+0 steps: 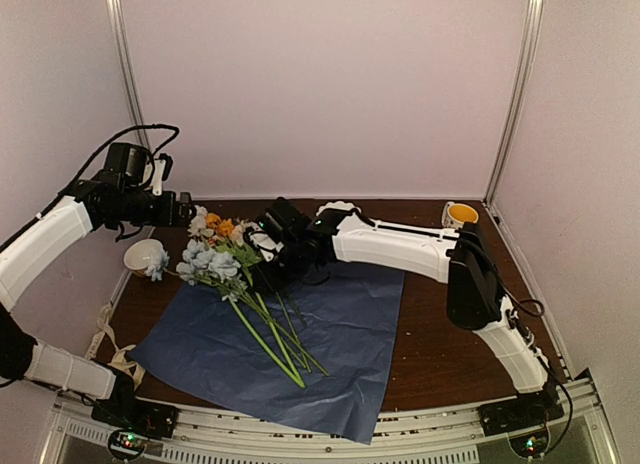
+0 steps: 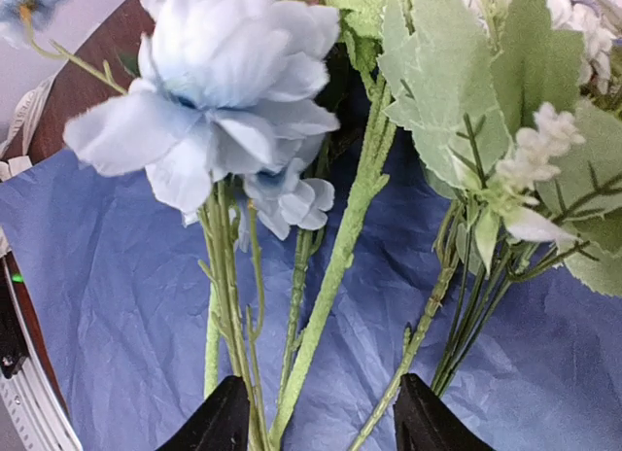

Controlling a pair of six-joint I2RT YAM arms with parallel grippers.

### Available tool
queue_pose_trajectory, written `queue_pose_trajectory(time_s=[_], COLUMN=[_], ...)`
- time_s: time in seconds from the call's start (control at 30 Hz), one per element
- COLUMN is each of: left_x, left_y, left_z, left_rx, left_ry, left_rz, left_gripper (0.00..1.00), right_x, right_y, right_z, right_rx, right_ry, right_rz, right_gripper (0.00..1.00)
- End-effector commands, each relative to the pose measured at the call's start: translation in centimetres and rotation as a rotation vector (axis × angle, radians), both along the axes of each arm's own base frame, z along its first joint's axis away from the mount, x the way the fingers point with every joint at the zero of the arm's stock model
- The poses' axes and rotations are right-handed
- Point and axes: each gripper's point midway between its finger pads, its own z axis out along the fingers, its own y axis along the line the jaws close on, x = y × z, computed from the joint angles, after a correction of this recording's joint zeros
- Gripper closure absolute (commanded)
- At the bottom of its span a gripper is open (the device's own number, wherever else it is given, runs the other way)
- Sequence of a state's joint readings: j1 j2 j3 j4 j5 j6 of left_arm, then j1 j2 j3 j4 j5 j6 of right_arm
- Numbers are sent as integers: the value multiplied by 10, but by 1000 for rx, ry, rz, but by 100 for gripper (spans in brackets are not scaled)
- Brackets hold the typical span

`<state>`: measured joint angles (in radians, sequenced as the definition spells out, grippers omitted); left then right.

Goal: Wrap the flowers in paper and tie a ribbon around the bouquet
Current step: Adjust the fake flower with the flattened wrapping paper.

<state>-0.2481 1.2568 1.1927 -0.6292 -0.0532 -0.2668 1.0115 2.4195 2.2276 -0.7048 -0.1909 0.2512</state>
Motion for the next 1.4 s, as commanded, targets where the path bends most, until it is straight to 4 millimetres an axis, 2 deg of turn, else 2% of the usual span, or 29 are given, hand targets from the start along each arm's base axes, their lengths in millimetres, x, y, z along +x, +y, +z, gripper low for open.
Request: queue_pose_trajectory(time_s=[0.0, 0.07, 0.17, 0.33, 0.47, 0.57, 0.7, 0.8, 0.87, 1.0, 1.07, 1.1, 1.2, 1.37], left_x=[8, 9, 11, 5, -22, -45, -79, -97, -101, -91, -76, -68, -45, -15], left_y=[5, 5, 5, 9, -1, -5, -8, -1, 1, -3, -6, -8, -10, -21], left_z=[-6, -10, -16, -27, -53, -71, -97, -120, -136, -166, -167, -174, -179, -187], left_rx=[20, 28, 42, 46, -87, -153, -222, -230, -251, -259, -256, -244, -233, -220], left_ry=[-5, 8, 25, 74, 153, 186, 235, 269, 283, 328, 325, 342, 347, 330], left_rz=[14, 15, 11, 35, 59, 94, 163, 232, 264, 296, 299, 297, 303, 269], left_gripper=[2, 2, 2, 5, 13, 21, 26, 25, 19, 10, 8, 8, 7, 11], right_x=[-1, 3, 7, 13, 12, 13, 13, 14, 14, 13, 11, 10, 3, -12], right_y=[-28, -50, -93, -163, -201, -209, -215, -217, -220, -227, -231, -233, -241, -252], right_z=[88, 97, 92, 68, 46, 37, 22, 16, 13, 9, 7, 6, -5, -34], right_rx=[101, 93, 52, -46, -113, -142, -210, -229, -243, -278, -284, -282, -285, -285], right_ry=[-47, -56, -33, -7, 22, 14, 26, 22, 17, 2, 0, -2, 15, 78], right_rz=[-8, -48, -127, -261, -325, -324, -315, -311, -306, -307, -306, -306, -313, -322], right_gripper=[46, 45, 44, 43, 43, 43, 43, 43, 43, 43, 43, 43, 43, 43])
